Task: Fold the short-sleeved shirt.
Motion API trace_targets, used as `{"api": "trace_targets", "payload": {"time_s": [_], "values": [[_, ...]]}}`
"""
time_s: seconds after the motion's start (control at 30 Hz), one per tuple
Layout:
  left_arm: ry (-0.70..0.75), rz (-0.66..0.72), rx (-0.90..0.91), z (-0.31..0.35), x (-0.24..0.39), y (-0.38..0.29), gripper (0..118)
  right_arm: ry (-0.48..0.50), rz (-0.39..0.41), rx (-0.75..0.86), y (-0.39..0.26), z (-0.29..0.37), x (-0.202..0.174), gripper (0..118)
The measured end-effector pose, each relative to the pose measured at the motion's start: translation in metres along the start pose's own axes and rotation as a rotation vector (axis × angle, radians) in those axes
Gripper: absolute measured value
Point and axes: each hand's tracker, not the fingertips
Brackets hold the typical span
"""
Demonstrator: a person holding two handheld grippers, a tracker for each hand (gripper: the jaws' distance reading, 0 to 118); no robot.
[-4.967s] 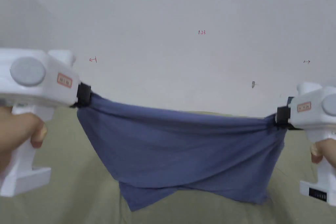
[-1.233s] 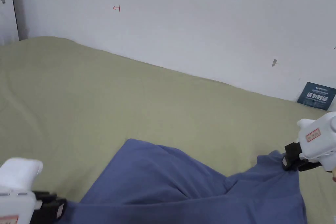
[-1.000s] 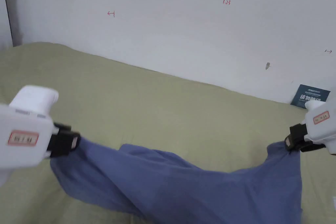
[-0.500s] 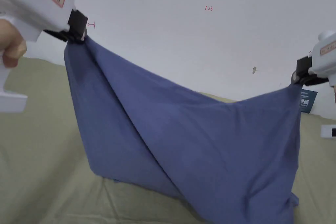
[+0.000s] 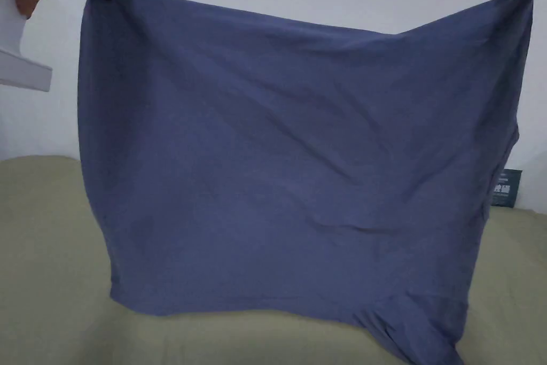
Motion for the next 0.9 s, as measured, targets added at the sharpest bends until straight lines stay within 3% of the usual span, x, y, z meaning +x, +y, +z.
{"api": "trace_targets", "payload": {"time_s": [0.2, 0.5, 0.9], "values": [[-0.067, -0.009, -0.043, 0.021, 0.001, -0.041, 3, 0.072, 0.011, -0.037, -0.031, 0.033, 0.0, 1], [-0.186, 0.02, -0.187, 0.097, -0.01, -0.188, 3, 0.151, 0.089, -0.23, -0.18, 0.126, 0.001, 1], [-0.248, 0.063, -0.389, 0.219, -0.035, -0.392, 3, 0.158, -0.02, -0.454, -0.379, 0.26, 0.045, 1]]}}
